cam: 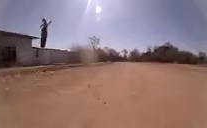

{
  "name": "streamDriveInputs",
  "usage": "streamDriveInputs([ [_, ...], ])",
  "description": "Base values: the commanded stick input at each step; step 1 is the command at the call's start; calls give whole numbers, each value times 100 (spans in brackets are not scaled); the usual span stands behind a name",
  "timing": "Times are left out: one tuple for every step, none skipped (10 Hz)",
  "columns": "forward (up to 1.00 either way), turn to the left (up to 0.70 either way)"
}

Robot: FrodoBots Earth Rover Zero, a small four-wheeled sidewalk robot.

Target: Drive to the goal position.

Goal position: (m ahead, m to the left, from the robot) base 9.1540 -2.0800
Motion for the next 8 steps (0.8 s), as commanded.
streamDriveInputs([
  [100, -23],
  [100, -27],
  [100, -27],
  [100, 0],
  [100, 0],
  [100, 0],
  [100, 0],
  [100, 0],
])
